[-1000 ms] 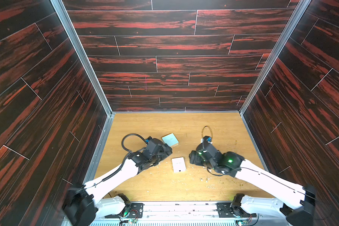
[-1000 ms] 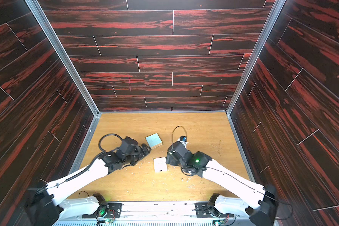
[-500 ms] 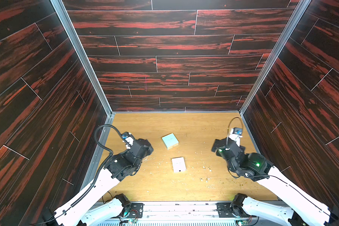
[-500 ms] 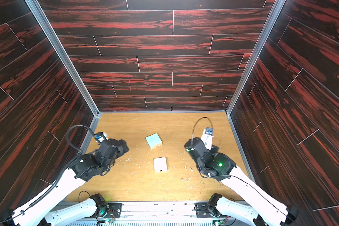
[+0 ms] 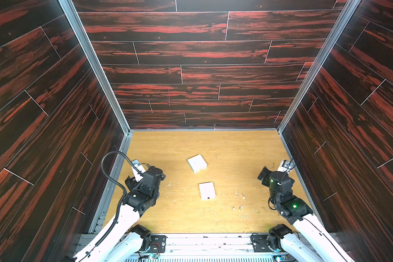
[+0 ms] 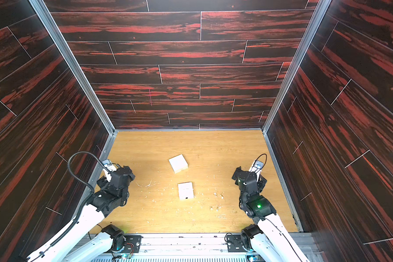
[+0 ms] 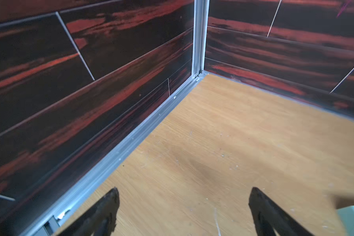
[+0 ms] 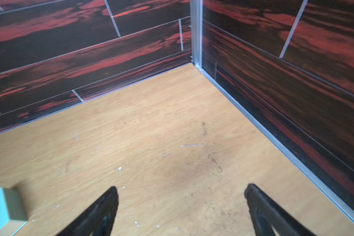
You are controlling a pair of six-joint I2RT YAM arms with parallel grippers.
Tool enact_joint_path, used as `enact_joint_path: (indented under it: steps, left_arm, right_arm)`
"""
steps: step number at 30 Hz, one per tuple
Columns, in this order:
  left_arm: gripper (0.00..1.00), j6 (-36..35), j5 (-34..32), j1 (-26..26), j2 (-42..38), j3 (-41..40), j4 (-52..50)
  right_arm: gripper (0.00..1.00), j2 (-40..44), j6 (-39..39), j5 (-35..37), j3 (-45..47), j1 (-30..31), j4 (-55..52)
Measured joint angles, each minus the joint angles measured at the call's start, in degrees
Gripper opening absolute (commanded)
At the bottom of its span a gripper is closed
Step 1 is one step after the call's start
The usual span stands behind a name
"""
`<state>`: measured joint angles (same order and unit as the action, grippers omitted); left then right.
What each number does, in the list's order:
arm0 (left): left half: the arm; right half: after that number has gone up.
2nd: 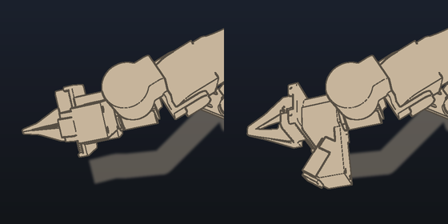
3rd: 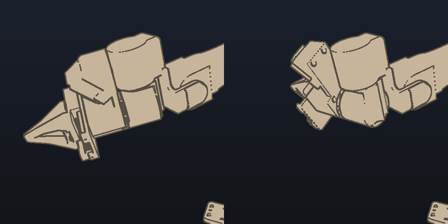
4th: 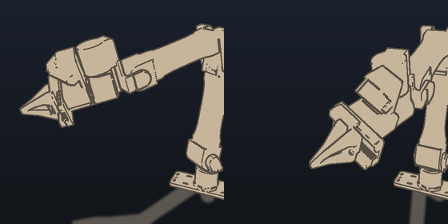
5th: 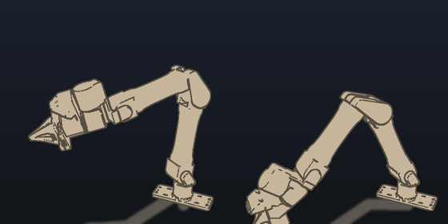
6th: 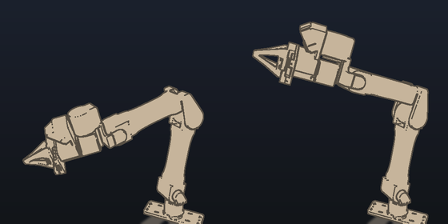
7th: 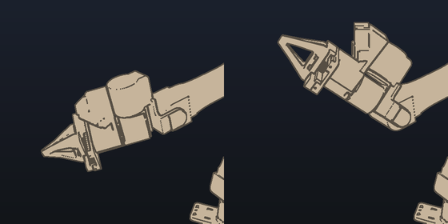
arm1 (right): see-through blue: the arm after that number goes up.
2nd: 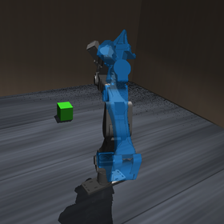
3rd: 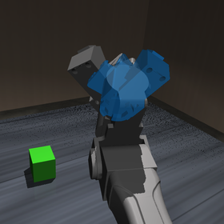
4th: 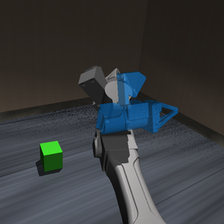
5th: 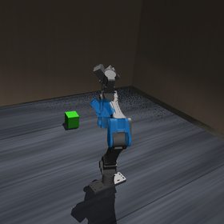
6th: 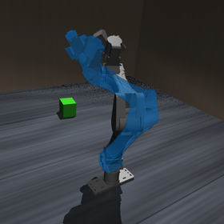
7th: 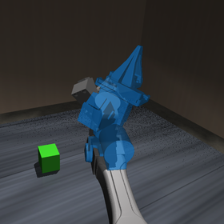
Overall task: Take out the earrings from the drawer-style jewelry box
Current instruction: Reset both arms
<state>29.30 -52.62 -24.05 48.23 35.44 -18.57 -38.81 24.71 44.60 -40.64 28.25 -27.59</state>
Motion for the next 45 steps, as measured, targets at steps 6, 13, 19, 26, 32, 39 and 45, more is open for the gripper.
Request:
enact_joint_path:
  steps: [6, 13, 19, 26, 32, 39, 45]
  left_arm:
    - [1.00, -10.36, 2.16, 11.80, 20.87, -3.58, 22.84]
    - [1.00, -13.88, 10.08, 17.68, 37.13, -0.87, 29.57]
    - [1.00, -16.24, 16.59, 22.12, 41.83, 2.97, 36.79]
    - [1.00, -17.33, 22.14, 24.48, 38.71, -7.13, 51.54]
    - [1.00, -18.56, 25.33, 24.44, 36.09, -18.88, 65.79]
    - [1.00, -19.78, 26.84, 24.37, 41.46, -17.46, 73.29]
    - [1.00, -19.80, 26.97, 24.37, 41.35, -13.40, 71.73]
  right_arm:
    - [0.99, -14.60, -12.61, -2.82, 28.48, -12.41, 50.45]
    - [0.99, -29.64, -17.53, -5.20, 26.08, -15.26, 62.53]
    - [0.99, -37.57, -20.74, -11.47, 23.67, -18.53, 71.45]
    - [0.99, -42.10, -24.79, -18.40, 25.83, -21.27, 86.77]
    - [0.99, -52.28, -26.29, -23.26, 34.56, -23.80, 108.24]
    - [0.99, -54.84, -27.17, -26.51, 34.64, -24.15, 116.52]
    - [0.99, -53.81, -26.38, -26.62, 30.95, -25.07, 112.50]
